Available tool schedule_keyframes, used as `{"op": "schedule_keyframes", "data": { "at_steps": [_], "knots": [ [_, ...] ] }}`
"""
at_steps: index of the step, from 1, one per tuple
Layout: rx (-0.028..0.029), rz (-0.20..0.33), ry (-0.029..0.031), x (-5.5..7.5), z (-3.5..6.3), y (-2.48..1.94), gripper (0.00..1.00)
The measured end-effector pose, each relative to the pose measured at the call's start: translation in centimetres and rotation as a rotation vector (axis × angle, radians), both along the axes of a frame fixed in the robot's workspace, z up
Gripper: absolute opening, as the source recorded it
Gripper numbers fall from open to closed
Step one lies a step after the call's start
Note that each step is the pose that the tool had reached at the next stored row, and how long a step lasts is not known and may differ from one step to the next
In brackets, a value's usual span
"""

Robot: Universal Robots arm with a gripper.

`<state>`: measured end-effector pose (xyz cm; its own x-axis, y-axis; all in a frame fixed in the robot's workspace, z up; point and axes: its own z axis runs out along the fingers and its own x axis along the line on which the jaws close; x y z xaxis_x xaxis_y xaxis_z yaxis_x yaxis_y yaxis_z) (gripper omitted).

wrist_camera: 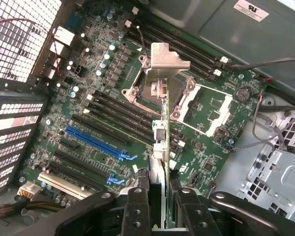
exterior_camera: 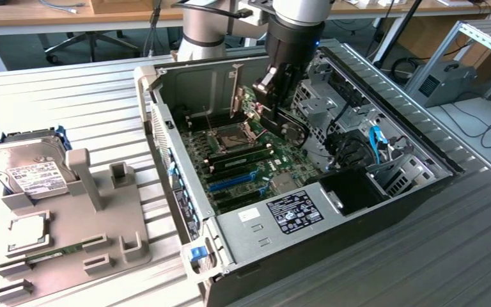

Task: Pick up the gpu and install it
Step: 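Insert the gpu into the slot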

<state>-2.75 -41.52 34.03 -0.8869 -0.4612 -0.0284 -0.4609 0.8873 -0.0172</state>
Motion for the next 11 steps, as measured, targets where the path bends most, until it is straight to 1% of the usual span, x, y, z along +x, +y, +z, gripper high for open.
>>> {"op": "schedule_keyframes", "data": {
  "at_steps": [11],
  "knots": [
    [0.0001, 0.041, 0.0, 0.0, 0.0, 0.0, 0.26]
  ]
}}
